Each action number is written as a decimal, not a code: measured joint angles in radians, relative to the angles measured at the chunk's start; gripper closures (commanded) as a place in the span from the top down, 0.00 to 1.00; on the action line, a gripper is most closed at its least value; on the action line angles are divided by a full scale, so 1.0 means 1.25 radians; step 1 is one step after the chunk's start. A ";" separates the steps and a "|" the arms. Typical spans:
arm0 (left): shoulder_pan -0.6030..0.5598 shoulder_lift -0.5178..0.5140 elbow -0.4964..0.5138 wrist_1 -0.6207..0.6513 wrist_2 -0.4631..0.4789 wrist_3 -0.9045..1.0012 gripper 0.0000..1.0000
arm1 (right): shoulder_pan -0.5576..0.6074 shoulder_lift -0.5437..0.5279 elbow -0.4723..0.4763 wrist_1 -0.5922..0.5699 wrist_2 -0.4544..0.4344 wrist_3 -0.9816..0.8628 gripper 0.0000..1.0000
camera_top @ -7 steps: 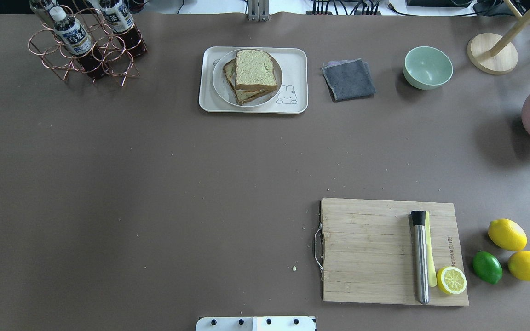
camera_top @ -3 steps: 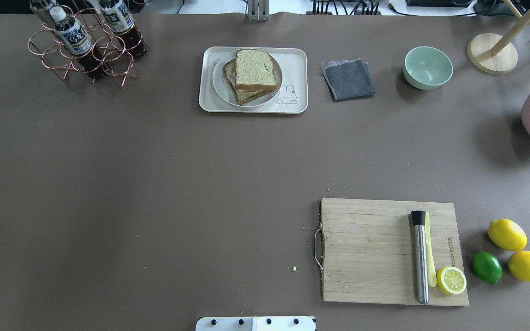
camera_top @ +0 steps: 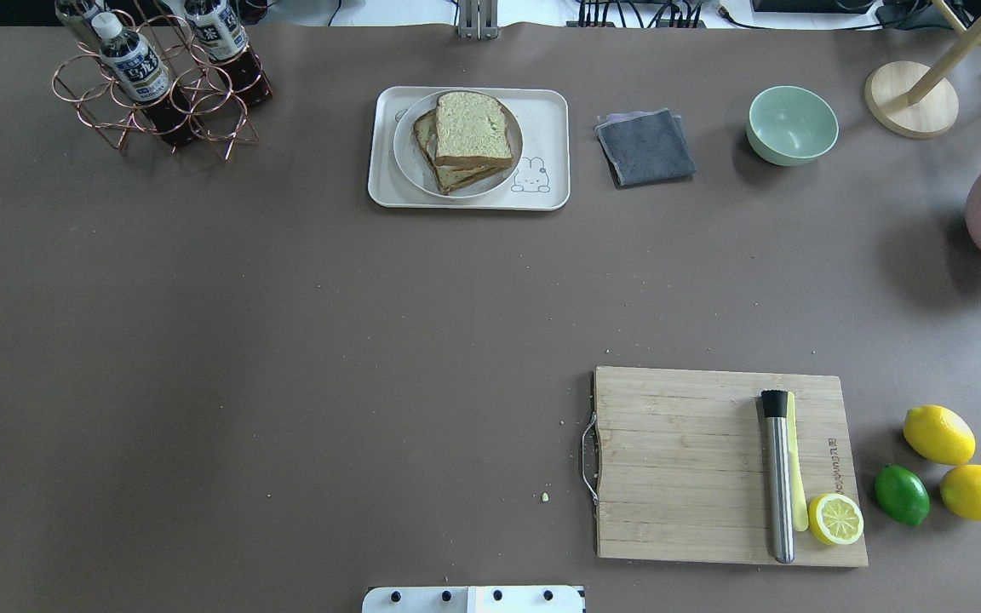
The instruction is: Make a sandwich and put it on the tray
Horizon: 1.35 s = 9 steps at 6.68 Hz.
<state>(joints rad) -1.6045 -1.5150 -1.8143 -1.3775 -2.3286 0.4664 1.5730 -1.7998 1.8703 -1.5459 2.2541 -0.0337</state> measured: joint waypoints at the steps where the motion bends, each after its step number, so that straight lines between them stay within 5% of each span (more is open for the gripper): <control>1: 0.000 0.000 0.001 0.000 0.000 0.000 0.98 | 0.000 -0.001 0.001 0.002 0.001 0.000 1.00; 9: -0.014 -0.009 -0.022 0.046 -0.026 0.000 0.98 | 0.017 0.000 0.004 0.007 0.009 -0.006 1.00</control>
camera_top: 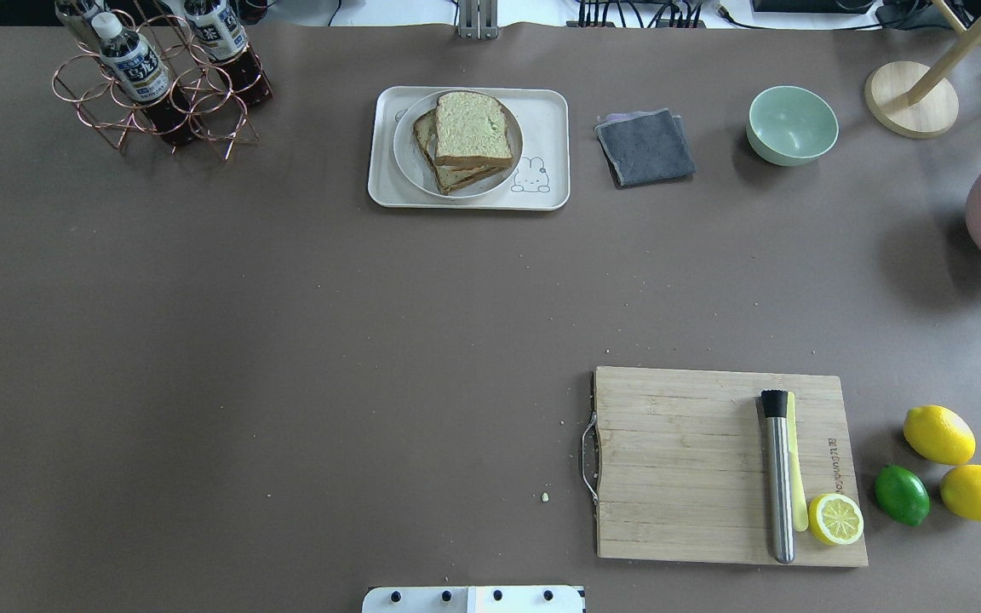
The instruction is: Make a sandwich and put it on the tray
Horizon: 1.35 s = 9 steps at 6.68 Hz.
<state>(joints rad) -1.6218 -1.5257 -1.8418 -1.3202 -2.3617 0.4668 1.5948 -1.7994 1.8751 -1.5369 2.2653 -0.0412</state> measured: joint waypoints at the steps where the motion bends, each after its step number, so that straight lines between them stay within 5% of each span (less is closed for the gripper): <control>1: -0.001 0.003 -0.002 0.003 -0.001 0.001 0.98 | 0.000 -0.001 0.000 0.000 -0.002 0.000 1.00; 9: 0.000 0.001 -0.014 0.004 0.003 -0.002 0.98 | -0.007 0.000 -0.017 0.001 0.015 0.001 1.00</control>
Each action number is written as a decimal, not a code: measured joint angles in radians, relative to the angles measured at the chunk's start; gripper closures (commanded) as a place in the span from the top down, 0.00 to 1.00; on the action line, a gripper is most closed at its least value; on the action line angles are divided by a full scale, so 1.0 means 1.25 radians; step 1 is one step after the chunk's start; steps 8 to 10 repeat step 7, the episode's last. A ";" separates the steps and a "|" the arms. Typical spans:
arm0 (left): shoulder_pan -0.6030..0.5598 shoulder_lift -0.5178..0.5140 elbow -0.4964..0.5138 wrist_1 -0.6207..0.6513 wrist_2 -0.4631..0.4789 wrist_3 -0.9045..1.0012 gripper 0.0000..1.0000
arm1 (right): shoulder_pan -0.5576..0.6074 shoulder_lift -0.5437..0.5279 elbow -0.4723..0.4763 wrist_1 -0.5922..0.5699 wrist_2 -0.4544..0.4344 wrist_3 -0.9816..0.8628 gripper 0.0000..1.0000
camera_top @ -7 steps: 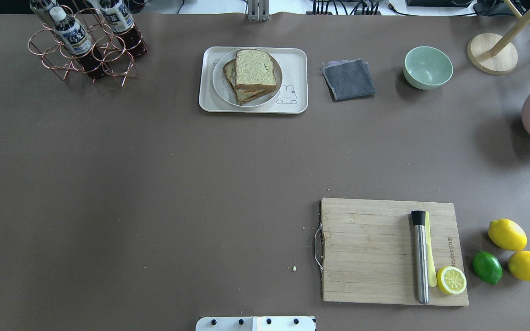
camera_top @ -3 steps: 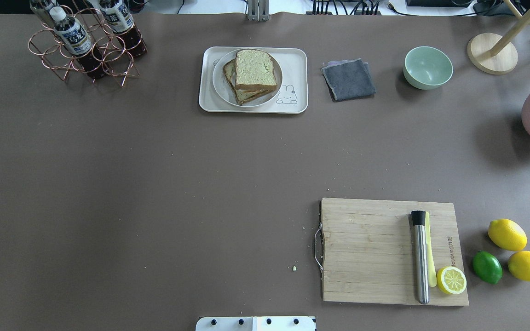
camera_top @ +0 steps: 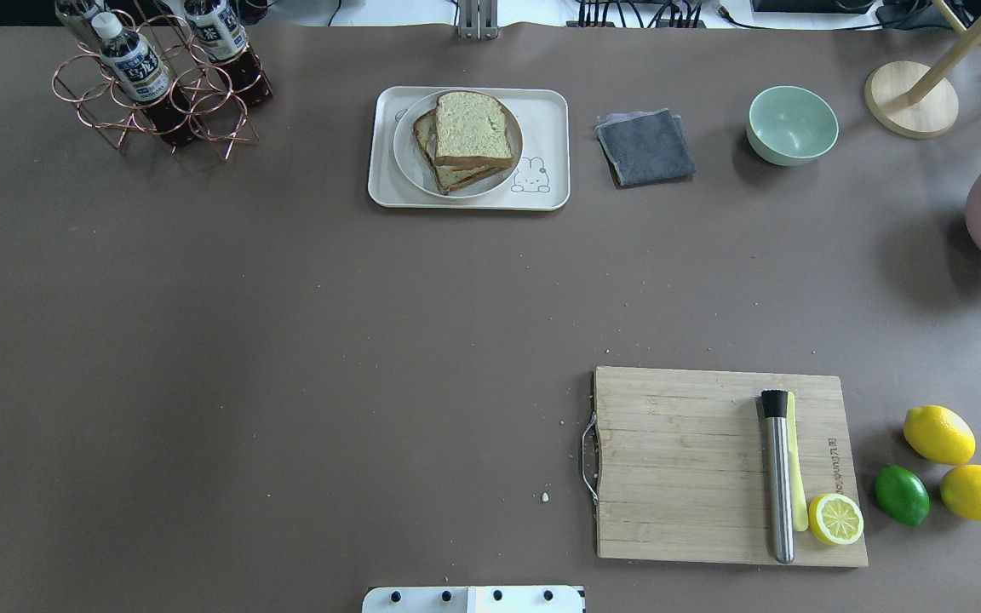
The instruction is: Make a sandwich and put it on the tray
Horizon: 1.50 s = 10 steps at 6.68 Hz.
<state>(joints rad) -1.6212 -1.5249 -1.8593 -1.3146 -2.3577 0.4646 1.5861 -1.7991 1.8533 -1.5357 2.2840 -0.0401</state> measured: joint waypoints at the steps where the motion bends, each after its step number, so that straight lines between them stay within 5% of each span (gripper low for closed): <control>1: 0.002 -0.003 0.001 0.000 0.000 -0.004 0.98 | 0.000 0.001 -0.004 0.000 -0.001 0.000 1.00; 10: 0.006 -0.015 0.002 -0.005 0.000 -0.040 0.98 | -0.004 0.005 -0.021 0.001 -0.003 0.002 1.00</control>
